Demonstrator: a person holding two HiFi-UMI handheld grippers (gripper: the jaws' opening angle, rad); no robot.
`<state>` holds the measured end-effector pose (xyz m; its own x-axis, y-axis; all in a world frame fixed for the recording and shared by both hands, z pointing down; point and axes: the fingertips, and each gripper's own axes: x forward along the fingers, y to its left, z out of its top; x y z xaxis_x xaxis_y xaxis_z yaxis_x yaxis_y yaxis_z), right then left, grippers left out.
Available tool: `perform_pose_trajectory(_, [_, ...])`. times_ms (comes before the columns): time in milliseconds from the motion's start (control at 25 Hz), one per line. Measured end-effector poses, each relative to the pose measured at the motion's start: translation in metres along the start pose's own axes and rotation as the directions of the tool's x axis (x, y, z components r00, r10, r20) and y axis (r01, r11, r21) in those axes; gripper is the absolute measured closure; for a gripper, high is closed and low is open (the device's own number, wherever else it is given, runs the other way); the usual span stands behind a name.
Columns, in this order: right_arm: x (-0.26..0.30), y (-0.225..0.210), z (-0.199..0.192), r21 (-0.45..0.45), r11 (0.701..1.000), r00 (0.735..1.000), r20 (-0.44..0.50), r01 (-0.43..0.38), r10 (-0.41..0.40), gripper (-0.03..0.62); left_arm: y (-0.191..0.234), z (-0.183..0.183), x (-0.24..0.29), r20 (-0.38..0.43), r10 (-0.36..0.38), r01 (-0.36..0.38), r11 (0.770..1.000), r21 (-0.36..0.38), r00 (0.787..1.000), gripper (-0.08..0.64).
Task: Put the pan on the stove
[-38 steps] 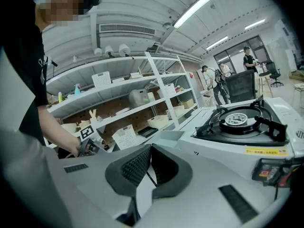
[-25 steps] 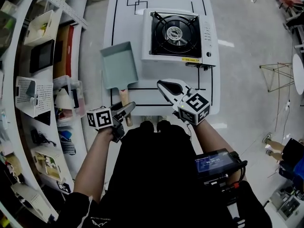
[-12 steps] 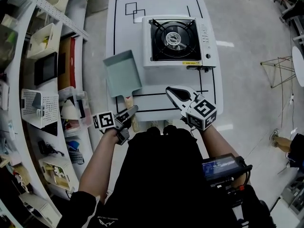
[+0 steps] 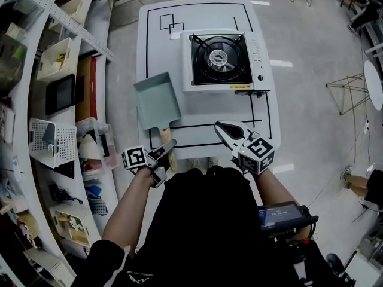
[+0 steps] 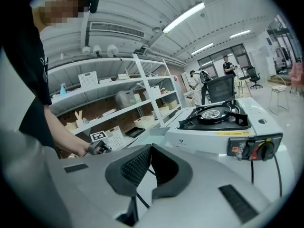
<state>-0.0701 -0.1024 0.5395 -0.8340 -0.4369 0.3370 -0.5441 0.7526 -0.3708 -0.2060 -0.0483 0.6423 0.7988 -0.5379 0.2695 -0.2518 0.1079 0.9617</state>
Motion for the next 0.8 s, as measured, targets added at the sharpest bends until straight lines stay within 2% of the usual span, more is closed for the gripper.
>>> perform_pose_trajectory(120, [-0.003,0.0,-0.003,0.008,1.0,1.0,0.003,0.01,-0.01,0.566,-0.005,0.002,-0.003,0.028,-0.007,0.008,0.999,-0.036,1.0,0.453])
perform_pose_trajectory(320, [-0.007,0.001,-0.008,0.016,1.0,1.0,0.006,0.019,-0.019,0.566,-0.015,0.004,-0.003,0.047,-0.067,0.069,0.996,-0.05,0.997,0.453])
perform_pose_trajectory(480, [-0.008,0.003,-0.008,0.013,1.0,1.0,0.007,0.018,-0.018,0.566,-0.02,0.003,-0.004,0.042,-0.041,0.043,0.998,-0.054,0.998,0.453])
perform_pose_trajectory(800, [-0.014,0.006,-0.01,0.014,0.999,0.999,0.008,0.035,-0.035,0.566,-0.022,0.002,-0.007,0.052,-0.057,0.06,0.996,-0.062,0.997,0.456])
